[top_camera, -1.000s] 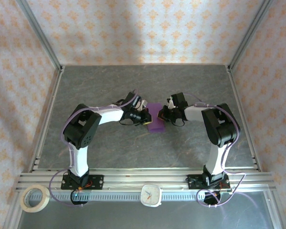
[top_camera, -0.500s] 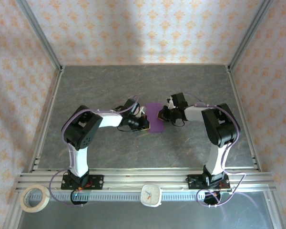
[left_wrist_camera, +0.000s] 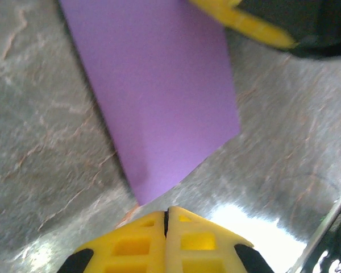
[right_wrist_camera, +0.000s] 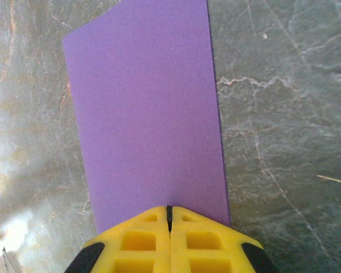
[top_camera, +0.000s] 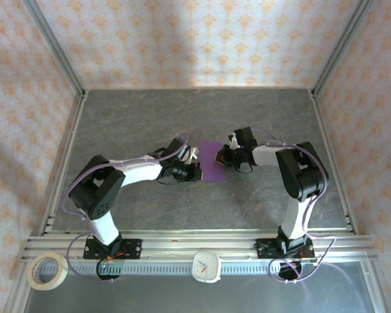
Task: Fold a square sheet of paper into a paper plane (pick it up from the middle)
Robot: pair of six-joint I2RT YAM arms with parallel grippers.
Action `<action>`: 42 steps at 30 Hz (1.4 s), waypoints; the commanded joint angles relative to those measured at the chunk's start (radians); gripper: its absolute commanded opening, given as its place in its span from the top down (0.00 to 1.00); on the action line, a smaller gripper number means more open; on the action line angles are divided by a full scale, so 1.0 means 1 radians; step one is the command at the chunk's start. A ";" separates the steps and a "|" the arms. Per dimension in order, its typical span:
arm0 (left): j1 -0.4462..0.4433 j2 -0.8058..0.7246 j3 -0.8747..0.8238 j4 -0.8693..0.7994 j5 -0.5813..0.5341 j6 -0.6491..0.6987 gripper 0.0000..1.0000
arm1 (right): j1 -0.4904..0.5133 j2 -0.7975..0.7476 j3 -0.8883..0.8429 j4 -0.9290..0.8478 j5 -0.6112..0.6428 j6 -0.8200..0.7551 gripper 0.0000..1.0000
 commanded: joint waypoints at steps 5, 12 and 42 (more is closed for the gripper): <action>0.004 0.110 0.096 0.107 0.039 -0.059 1.00 | -0.008 0.051 -0.060 -0.180 0.139 -0.002 1.00; 0.002 0.168 0.055 0.096 0.056 -0.021 1.00 | -0.009 0.053 -0.060 -0.182 0.139 -0.002 1.00; 0.060 0.117 0.054 0.305 0.077 -0.095 1.00 | -0.009 0.054 -0.059 -0.188 0.141 -0.006 1.00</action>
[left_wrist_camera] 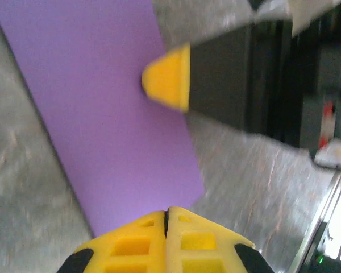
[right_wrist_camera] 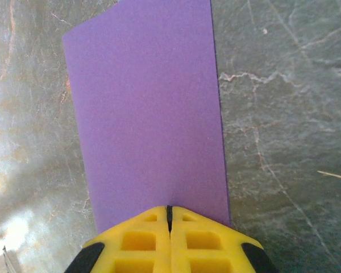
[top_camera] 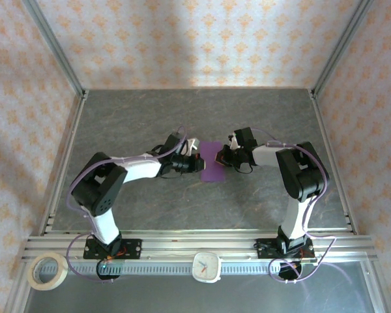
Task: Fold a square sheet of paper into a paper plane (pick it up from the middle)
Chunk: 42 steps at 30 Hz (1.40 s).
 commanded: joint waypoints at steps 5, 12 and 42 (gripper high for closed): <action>0.009 0.165 0.086 0.002 0.049 -0.019 1.00 | -0.008 0.055 -0.058 -0.188 0.146 -0.004 1.00; 0.009 0.124 -0.046 -0.083 0.010 0.135 1.00 | -0.009 0.053 -0.065 -0.184 0.150 -0.001 1.00; -0.043 0.102 0.005 -0.008 0.033 0.153 1.00 | -0.009 0.061 -0.073 -0.173 0.147 0.004 1.00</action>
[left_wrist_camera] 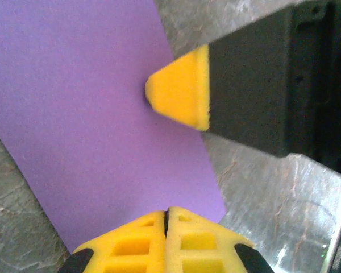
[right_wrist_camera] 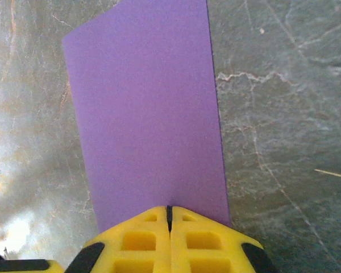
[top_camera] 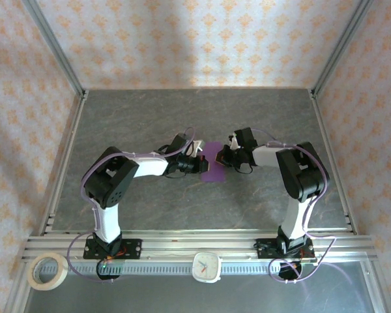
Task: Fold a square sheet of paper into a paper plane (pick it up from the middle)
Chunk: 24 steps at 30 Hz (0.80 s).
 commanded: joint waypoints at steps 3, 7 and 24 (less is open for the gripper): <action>-0.025 -0.005 -0.093 -0.035 0.009 0.114 1.00 | -0.009 0.064 -0.065 -0.181 0.145 -0.003 1.00; -0.032 -0.039 -0.165 -0.041 -0.010 0.151 1.00 | -0.008 0.064 -0.062 -0.182 0.145 -0.002 1.00; -0.058 -0.308 -0.246 -0.029 -0.206 0.181 1.00 | 0.025 -0.015 -0.004 -0.162 0.086 -0.075 0.95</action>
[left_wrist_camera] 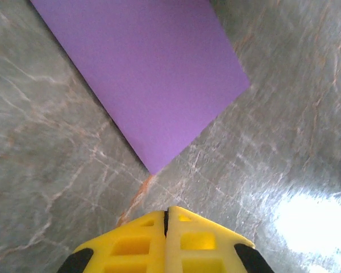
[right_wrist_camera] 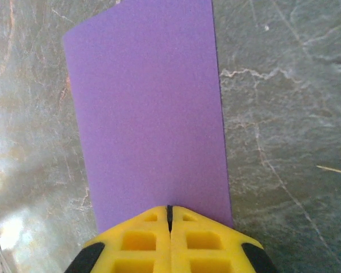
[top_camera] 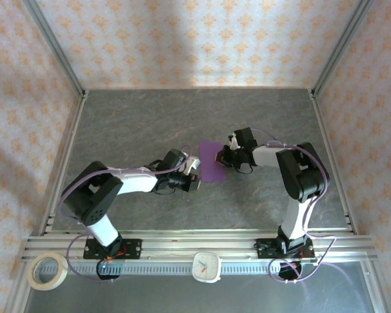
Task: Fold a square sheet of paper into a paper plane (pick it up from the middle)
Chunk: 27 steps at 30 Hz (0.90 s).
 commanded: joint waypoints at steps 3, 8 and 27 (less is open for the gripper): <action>0.021 -0.088 0.035 0.038 -0.169 -0.052 1.00 | 0.030 -0.095 -0.003 -0.103 0.056 -0.057 0.85; 0.129 -0.025 0.143 0.117 -0.048 -0.164 1.00 | 0.021 -0.273 -0.071 -0.039 0.172 0.047 0.66; 0.161 0.548 0.737 -0.237 0.094 -0.183 0.98 | -0.004 -0.378 -0.336 -0.015 0.032 0.287 0.62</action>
